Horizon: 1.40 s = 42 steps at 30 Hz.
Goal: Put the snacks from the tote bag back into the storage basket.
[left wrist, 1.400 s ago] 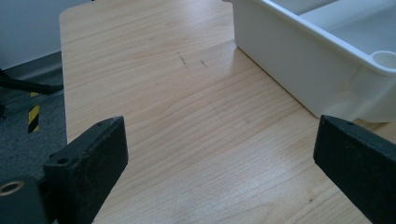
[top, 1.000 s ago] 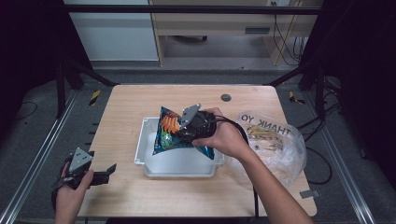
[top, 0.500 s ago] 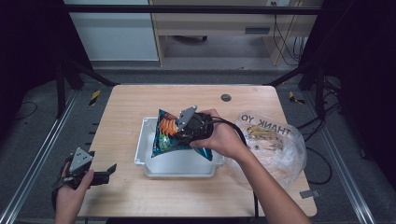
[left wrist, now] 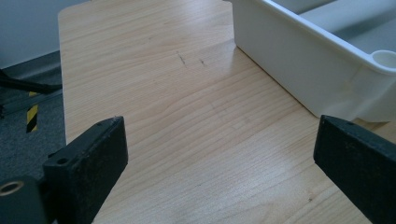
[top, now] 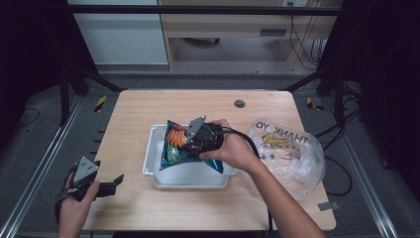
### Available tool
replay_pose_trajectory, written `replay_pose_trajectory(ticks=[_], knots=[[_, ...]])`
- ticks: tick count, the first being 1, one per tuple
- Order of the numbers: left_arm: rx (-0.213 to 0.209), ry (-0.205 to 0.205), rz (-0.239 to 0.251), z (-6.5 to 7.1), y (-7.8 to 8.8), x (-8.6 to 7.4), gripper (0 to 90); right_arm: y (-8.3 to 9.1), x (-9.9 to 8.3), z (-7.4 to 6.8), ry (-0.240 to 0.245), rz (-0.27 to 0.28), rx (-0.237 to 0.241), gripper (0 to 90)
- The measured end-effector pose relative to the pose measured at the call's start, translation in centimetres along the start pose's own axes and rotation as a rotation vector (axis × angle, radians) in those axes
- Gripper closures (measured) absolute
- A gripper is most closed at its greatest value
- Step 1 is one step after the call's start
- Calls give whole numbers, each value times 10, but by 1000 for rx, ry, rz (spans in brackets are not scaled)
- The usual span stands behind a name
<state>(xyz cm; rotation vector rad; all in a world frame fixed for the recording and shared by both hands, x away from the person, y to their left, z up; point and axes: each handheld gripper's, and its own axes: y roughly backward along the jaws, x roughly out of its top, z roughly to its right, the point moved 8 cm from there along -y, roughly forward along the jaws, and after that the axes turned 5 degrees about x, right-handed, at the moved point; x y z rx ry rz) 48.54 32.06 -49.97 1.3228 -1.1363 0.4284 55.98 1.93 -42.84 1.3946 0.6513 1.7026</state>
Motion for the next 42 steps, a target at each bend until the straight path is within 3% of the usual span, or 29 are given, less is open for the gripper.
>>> replay_pose_trajectory(ticks=[13, 42], knots=[[-2, -7, -4, 2, 0, 0, 26, -11, -16, -4, -31, -7, 13, 433], [-3, -13, -9, 1, -1, 0, 26, -35, -10, -9, -3, -32, 56, 433]])
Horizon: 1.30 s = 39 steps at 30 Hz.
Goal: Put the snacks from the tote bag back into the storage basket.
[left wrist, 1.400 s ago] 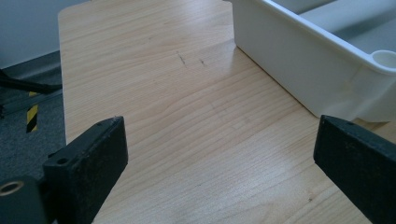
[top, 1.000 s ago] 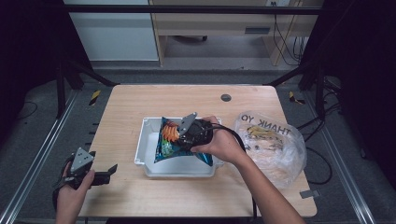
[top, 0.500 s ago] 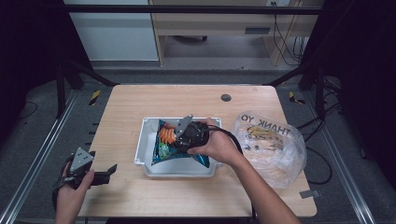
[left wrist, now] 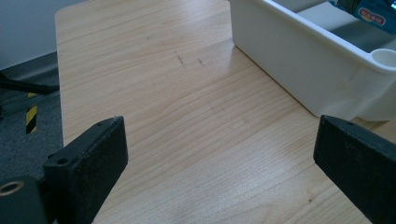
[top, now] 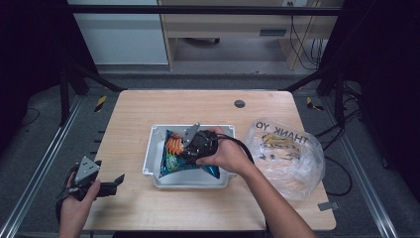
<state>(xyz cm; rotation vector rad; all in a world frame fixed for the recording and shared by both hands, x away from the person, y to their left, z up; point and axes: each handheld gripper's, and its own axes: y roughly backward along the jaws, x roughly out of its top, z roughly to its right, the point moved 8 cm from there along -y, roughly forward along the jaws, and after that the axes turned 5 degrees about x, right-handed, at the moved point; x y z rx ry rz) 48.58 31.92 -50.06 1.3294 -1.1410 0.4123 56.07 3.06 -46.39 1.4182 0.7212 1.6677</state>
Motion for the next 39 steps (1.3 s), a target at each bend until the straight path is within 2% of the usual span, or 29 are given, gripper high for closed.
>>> replay_pose_trajectory(ticks=[11, 23, 39], knots=[[-1, 1, 5, -1, 1, 1, 26, -12, -8, 3, -16, -28, 10, 433], [-2, -2, 1, -1, 0, 0, 26, -14, -18, 10, -32, -44, 9, 433], [-2, -4, 0, -1, 0, 0, 26, -21, -20, 10, -45, -50, 15, 432]])
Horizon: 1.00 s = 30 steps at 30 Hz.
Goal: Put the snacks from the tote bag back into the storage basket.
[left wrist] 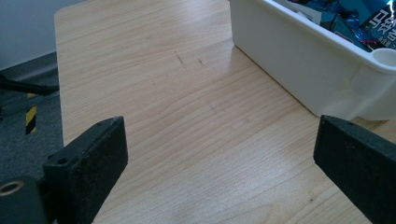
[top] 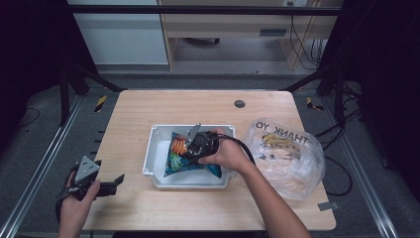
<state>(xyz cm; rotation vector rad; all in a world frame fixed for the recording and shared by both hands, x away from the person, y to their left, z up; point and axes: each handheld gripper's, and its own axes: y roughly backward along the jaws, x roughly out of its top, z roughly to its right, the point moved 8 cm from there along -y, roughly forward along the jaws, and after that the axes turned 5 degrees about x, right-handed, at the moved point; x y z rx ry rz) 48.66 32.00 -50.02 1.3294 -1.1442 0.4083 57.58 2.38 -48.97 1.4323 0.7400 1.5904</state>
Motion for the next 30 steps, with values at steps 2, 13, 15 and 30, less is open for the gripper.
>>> replay_pose_trajectory(ticks=[2, 13, 15, 30], knots=[[0, 0, 0, 0, 0, 0, 26, -1, 0, 0, 1, 3, 4, 432], [-1, -1, 0, 0, 0, 0, 26, -2, 0, 0, -10, 4, 5, 425], [-1, -2, 0, 0, 0, 0, 26, -3, 0, 0, -7, 3, 7, 423], [-2, 0, -1, 0, 0, 0, 26, -5, 0, 0, -11, -1, 4, 408]])
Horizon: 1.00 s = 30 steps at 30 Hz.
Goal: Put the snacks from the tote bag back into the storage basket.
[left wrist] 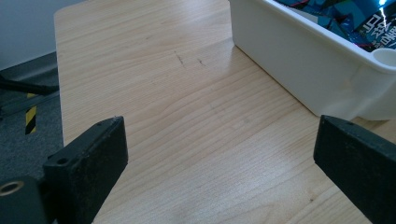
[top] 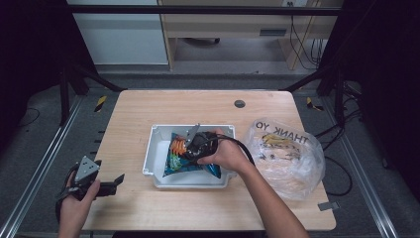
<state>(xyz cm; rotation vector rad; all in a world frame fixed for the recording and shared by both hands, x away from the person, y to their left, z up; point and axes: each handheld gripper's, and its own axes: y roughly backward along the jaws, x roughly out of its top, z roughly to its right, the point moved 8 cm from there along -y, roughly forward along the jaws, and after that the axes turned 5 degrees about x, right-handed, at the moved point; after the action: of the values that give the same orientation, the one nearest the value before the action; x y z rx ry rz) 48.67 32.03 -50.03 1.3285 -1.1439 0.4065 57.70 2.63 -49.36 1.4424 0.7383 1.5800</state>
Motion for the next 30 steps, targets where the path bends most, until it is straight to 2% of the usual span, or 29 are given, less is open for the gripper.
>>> replay_pose_trajectory(ticks=[6, 11, 15, 18, 21, 30], knots=[[2, -1, 1, 0, 0, 0, 26, 0, 0, 0, -3, -1, -5, 397], [-2, -4, -1, 2, -1, 0, 26, 1, 2, 2, -34, 11, -20, 313], [0, -8, -6, 0, -1, -1, 26, 1, 2, 2, -49, 5, -13, 261], [0, -3, -4, 0, -1, -1, 26, 1, 3, 2, -70, 17, -14, 232], [-2, -6, -5, 1, -1, -1, 26, 4, 4, 4, -70, 31, -24, 201], [-6, -9, -9, 4, -3, -1, 26, 20, 3, 7, -99, 80, -42, 177]])
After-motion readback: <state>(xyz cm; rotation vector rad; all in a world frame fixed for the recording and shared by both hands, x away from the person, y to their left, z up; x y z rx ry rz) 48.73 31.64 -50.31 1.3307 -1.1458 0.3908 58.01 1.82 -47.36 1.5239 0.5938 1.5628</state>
